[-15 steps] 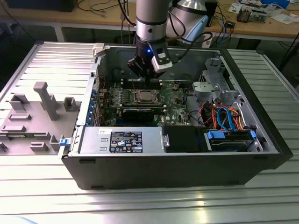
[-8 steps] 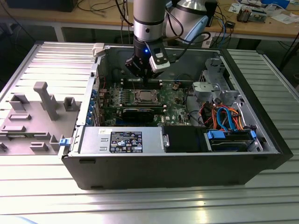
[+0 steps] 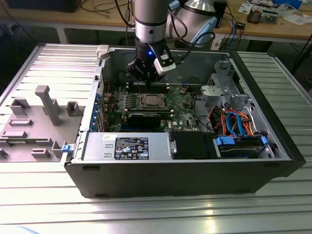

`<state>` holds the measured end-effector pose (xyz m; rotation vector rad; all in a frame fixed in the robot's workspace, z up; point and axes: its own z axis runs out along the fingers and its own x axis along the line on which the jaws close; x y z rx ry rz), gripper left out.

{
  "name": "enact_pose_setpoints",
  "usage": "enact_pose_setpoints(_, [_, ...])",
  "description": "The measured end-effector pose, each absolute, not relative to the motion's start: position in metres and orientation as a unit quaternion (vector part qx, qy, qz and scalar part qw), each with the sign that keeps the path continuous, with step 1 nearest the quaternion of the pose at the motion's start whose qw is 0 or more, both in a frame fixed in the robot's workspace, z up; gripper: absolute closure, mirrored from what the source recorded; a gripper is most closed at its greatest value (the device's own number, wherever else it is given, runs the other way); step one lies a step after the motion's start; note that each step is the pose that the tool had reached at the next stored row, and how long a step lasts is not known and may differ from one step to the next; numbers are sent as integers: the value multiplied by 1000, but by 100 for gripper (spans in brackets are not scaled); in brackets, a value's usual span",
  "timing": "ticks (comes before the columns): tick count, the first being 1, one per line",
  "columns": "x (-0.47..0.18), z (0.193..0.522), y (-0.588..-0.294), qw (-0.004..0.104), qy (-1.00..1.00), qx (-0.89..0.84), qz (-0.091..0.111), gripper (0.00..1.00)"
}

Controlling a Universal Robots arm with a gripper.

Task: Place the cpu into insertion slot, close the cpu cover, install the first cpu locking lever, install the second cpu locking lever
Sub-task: 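Install the first cpu locking lever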

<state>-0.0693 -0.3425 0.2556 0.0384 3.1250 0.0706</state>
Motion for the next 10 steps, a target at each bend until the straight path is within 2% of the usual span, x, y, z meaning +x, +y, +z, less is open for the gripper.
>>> enact_pose_setpoints(10, [-102, 255, -342, 8, 1000, 12, 23, 89])
